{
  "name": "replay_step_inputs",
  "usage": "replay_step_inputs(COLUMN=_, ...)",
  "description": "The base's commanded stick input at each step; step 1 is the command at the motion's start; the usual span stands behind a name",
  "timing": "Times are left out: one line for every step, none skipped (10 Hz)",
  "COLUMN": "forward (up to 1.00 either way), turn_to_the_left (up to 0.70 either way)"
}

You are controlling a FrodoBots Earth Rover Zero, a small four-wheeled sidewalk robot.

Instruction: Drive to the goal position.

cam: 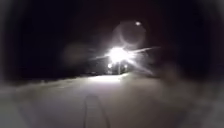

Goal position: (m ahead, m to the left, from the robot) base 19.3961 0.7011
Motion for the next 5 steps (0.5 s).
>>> replay_step_inputs(forward=1.0, turn_to_the_left=0.09)
replay_step_inputs(forward=1.0, turn_to_the_left=0.04)
replay_step_inputs(forward=1.0, turn_to_the_left=0.08)
replay_step_inputs(forward=1.0, turn_to_the_left=0.15)
replay_step_inputs(forward=1.0, turn_to_the_left=0.03)
